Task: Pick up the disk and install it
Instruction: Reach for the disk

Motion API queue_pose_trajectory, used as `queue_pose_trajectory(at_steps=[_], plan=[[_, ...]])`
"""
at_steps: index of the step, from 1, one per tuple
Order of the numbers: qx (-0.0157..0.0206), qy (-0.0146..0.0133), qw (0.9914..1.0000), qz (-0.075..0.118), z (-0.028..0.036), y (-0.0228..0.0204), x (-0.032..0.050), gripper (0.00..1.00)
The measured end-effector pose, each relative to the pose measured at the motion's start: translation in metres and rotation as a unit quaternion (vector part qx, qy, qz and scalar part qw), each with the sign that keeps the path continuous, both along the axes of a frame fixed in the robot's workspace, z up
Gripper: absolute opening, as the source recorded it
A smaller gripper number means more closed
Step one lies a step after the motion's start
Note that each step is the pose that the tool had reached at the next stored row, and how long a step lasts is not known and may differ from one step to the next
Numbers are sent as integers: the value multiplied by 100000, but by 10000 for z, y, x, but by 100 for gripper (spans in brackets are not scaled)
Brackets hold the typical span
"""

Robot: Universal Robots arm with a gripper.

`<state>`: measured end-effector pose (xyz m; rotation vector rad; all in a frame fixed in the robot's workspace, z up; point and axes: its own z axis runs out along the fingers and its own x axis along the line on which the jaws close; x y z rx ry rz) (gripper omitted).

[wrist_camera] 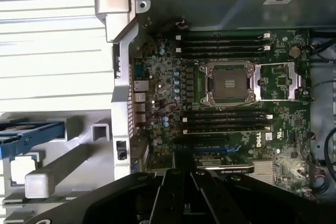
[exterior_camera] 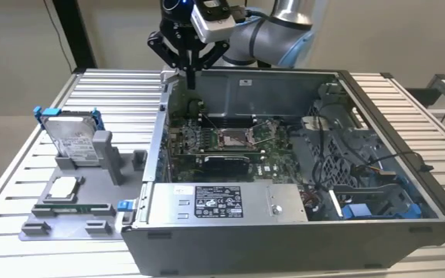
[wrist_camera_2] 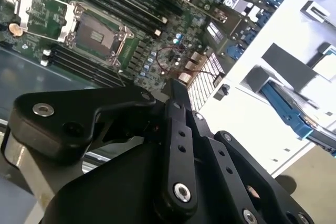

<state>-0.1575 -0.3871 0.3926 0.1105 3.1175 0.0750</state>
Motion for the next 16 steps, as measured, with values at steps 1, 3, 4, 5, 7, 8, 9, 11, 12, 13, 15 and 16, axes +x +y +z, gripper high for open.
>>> queue_pose_trajectory(at_steps=[1, 3, 4, 5, 7, 8, 9, 11, 12, 13, 15, 16], plan=[[-3, 4, 100000, -1, 0, 7, -28, 0], [-2, 3, 100000, 7, 0, 18, -88, 0], [-1, 2, 100000, 3, 0, 23, -125, 0], [2, 0, 100000, 1, 0, 26, -163, 0], [1, -1, 100000, 19, 0, 27, -237, 0], [4, -1, 100000, 29, 0, 27, -277, 0], [4, -2, 100000, 41, 0, 27, -315, 0], [2, 0, 100000, 63, 0, 29, -392, 0], [0, -1, 100000, 68, 0, 34, -435, 0], [1, -1, 100000, 68, 0, 41, -472, 0], [5, -3, 100000, 67, -1, 57, -547, 0], [3, -2, 100000, 76, -1, 65, -582, 0]])
